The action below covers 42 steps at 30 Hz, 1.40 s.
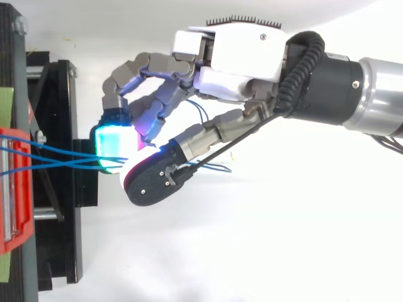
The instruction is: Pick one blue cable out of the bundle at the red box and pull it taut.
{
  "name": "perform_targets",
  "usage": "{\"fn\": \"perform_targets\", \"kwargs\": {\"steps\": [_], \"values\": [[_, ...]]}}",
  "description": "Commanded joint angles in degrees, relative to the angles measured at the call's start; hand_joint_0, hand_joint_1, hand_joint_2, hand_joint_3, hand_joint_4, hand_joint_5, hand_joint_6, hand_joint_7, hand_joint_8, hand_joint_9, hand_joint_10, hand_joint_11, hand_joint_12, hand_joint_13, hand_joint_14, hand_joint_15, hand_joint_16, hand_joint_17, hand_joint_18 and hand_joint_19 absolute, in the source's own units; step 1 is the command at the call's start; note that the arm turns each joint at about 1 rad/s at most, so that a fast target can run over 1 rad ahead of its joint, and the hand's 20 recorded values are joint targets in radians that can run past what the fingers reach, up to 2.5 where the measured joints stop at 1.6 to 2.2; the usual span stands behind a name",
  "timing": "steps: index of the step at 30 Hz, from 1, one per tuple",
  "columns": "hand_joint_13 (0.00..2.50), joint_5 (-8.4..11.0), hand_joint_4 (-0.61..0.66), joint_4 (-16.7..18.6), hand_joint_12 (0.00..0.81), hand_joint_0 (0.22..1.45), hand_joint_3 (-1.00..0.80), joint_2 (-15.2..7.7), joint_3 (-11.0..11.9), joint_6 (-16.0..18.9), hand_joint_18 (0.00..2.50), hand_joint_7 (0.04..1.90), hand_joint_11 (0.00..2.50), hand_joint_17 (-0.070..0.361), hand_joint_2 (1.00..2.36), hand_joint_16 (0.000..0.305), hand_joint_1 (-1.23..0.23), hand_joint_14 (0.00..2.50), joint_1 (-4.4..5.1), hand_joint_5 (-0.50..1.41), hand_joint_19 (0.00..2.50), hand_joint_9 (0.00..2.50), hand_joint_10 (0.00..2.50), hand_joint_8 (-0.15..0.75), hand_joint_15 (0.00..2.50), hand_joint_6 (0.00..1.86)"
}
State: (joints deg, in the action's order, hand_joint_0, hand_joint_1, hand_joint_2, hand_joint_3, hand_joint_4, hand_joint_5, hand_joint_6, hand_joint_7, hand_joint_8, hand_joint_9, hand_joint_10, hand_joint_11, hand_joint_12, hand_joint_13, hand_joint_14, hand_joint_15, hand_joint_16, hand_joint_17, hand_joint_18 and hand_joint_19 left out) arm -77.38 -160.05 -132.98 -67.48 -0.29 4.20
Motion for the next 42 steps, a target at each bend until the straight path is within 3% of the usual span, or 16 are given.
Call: {"fn": "perform_targets", "kwargs": {"steps": [1,17,22,30,35,42], "values": [[0.68,-0.05,0.18,-0.09,0.375,0.71,-0.47,0.0,-0.02,0.03,0.53,1.14,1.19,0.129,1.0,0.057,-0.86,0.01,0.11,-0.17,0.24,1.12,0.02,0.378,0.34,0.9],[0.65,0.04,0.13,0.18,0.369,0.61,-0.38,0.0,0.07,-0.15,0.44,1.13,1.12,0.129,1.01,0.057,-0.64,0.01,0.37,-0.14,0.31,1.13,0.02,0.331,0.37,0.86],[0.65,0.04,0.14,0.18,0.372,0.6,-0.29,0.0,-0.02,-0.06,0.44,1.14,1.13,0.129,1.01,0.057,-0.67,0.02,0.37,-0.14,0.3,1.11,0.02,0.338,0.36,0.85],[0.66,-0.05,0.19,0.18,0.388,0.63,-0.19,0.0,-0.02,-0.15,0.49,1.11,1.13,0.136,1.01,0.06,-0.85,0.01,0.37,-0.15,0.26,1.08,0.02,0.367,0.34,0.89],[0.62,0.04,0.21,0.18,0.376,0.58,-0.24,0.0,-0.02,-0.24,0.45,1.16,0.9,0.134,1.01,0.06,-0.73,0.01,0.37,-0.12,0.29,1.08,0.02,0.327,0.33,0.83],[0.61,0.04,0.17,0.18,0.391,0.59,-0.19,0.0,-0.02,-0.33,0.44,1.13,0.88,0.141,1.01,0.063,-0.7,0.01,0.37,-0.09,0.29,1.07,0.02,0.339,0.32,0.74]]}}
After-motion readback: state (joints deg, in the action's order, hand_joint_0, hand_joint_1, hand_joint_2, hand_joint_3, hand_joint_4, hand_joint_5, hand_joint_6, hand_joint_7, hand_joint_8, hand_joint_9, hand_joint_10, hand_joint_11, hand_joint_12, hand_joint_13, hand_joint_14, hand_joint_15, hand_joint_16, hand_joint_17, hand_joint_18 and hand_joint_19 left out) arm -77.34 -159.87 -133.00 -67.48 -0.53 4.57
